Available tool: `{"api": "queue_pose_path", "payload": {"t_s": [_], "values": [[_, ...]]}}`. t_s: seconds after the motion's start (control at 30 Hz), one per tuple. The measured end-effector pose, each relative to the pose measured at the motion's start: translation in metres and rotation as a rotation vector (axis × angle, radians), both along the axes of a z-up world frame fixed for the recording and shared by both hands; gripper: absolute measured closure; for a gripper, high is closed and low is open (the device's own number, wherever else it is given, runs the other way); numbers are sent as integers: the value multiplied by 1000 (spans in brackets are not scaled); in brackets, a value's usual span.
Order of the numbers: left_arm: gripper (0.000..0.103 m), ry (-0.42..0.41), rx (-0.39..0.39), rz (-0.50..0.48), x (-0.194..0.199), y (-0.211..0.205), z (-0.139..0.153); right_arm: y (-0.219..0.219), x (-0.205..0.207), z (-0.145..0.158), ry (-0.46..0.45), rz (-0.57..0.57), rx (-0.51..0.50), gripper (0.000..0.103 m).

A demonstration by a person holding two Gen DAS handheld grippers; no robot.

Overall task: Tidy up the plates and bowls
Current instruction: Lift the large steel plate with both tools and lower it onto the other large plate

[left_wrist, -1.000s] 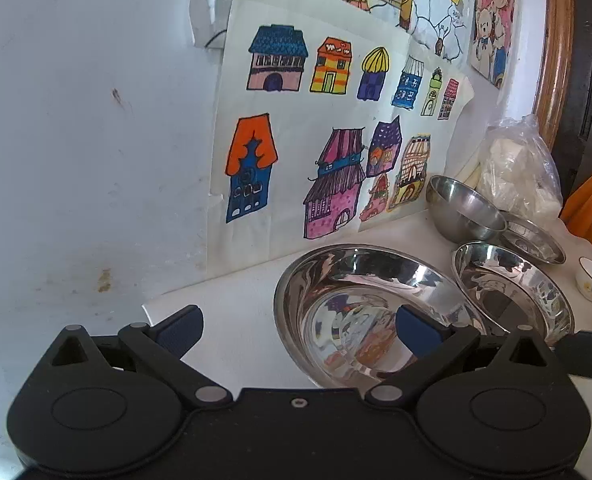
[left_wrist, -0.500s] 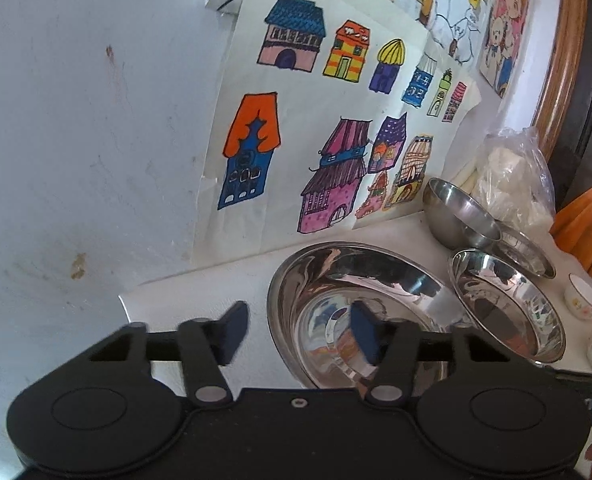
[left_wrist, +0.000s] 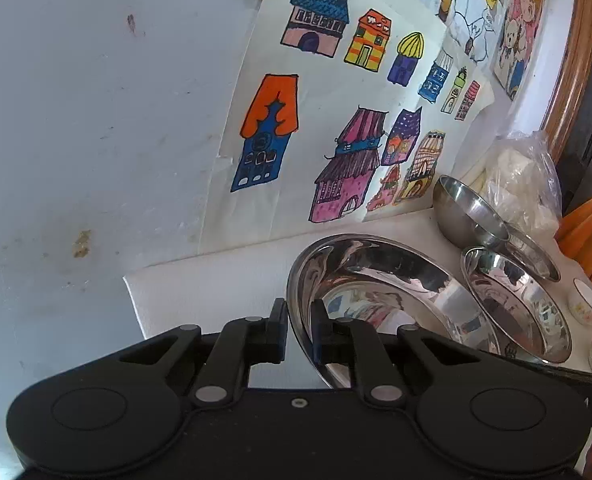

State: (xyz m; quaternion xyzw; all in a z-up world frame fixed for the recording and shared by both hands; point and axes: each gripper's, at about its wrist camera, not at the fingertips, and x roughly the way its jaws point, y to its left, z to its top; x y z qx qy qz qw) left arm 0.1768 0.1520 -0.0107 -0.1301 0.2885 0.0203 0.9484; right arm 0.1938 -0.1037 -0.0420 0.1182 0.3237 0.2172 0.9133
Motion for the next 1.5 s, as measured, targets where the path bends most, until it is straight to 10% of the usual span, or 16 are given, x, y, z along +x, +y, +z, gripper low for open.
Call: {"api": "queue_pose_path", "payload": {"t_s": [0.7, 1.5], "values": [[90, -88, 75, 21, -51, -17, 44, -9, -39, 27, -73, 22, 50, 79], [90, -94, 67, -136, 40, -124, 27, -102, -6, 19, -143, -240, 0, 79]]}}
